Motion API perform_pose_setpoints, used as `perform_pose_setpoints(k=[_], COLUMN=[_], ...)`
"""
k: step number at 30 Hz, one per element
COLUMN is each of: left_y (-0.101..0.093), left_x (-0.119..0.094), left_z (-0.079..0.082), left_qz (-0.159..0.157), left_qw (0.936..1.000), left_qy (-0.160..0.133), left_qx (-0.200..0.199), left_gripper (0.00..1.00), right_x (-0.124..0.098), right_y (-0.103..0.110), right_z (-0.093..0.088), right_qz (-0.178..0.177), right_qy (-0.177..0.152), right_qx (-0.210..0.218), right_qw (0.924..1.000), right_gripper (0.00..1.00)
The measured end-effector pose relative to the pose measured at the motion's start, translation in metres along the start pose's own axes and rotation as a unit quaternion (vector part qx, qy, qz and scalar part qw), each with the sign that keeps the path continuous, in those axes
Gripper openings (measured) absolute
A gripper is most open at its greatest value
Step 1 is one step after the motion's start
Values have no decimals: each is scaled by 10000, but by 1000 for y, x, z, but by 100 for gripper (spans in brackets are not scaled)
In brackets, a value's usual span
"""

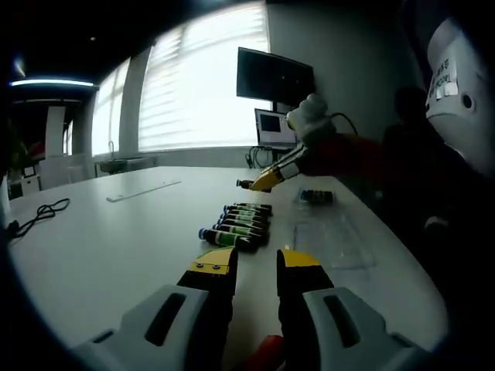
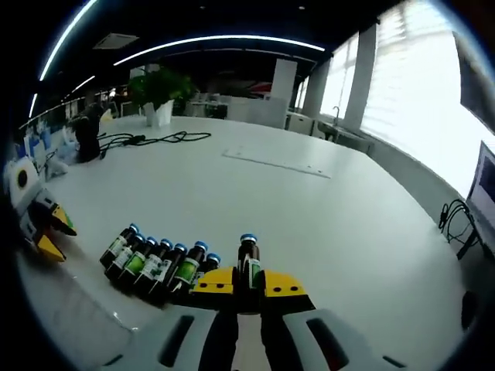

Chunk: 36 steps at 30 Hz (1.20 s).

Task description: Grip medicine bottles put into box

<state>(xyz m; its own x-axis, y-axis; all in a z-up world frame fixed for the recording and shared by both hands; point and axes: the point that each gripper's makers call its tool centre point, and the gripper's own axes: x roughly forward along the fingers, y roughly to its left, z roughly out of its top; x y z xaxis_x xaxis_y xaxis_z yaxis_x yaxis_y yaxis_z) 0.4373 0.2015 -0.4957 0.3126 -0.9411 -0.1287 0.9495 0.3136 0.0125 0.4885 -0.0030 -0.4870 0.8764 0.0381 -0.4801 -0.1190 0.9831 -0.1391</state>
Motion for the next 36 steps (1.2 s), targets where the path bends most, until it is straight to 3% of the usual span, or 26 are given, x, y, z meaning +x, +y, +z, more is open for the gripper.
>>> perform_pose_setpoints(k=[8,16,21,36], left_y=[0,0,-1,-1], left_x=[0,0,0,0], left_z=[0,-1,-1,0], left_qz=[1,0,0,3], left_qw=[10000,10000,10000,10000], left_qy=[5,6,7,20], left_qx=[4,8,6,18], left_gripper=[14,14,14,14], right_x=[-22,-45,-62,-81], right_y=[-6,-10,-11,-12], right_z=[8,13,12,18], right_qz=[-138,-307,-365,-670], right_qy=[-512,-866,-1023,-1457], right_qx=[174,243,509,76], right_qw=[9984,9955,9928,9870], right_gripper=[6,6,6,6])
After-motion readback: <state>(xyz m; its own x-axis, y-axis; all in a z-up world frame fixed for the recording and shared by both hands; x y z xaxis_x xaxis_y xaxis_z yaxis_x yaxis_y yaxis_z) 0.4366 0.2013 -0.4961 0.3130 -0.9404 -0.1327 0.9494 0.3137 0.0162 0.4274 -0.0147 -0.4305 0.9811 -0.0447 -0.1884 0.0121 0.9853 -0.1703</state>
